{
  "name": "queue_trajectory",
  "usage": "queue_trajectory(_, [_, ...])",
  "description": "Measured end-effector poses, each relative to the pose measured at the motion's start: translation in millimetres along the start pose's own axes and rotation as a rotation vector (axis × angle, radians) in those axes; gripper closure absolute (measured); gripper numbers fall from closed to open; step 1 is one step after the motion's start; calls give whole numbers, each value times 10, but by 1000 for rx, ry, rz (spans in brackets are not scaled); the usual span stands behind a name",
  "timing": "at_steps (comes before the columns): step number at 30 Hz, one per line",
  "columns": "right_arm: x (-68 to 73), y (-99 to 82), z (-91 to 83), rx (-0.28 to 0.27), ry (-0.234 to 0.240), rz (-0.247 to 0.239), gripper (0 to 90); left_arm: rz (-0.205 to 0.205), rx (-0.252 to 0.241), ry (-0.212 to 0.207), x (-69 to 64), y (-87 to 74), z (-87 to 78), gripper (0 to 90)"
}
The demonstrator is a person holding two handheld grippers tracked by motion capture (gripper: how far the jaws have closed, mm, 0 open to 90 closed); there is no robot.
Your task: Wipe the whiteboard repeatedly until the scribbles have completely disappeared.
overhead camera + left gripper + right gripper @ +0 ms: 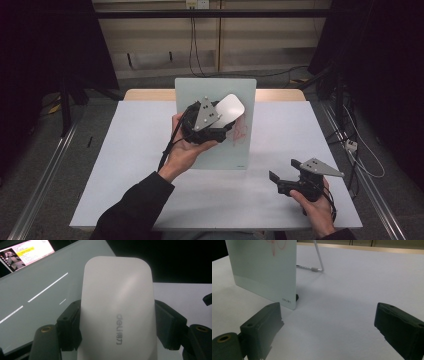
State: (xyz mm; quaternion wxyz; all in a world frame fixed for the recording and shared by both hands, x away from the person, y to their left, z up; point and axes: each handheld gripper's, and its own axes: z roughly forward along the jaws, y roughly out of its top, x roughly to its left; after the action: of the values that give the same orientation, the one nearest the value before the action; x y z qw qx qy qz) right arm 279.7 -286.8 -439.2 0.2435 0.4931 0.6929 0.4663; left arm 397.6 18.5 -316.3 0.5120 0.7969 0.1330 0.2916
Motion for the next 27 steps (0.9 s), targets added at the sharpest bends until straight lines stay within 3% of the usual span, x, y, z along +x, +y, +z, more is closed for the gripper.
queue_trajectory(5, [0,-1,-3,-1,1,0,71,30,26,1,-56,-43,90,310])
queue_trajectory(15, [3,-1,-2,0,2,-3,71,107,25,37,-85,-42,165,310])
queue_trajectory(27, [0,-3,-8,0,1,2,72,151,62,-37,-341,-240,273,311])
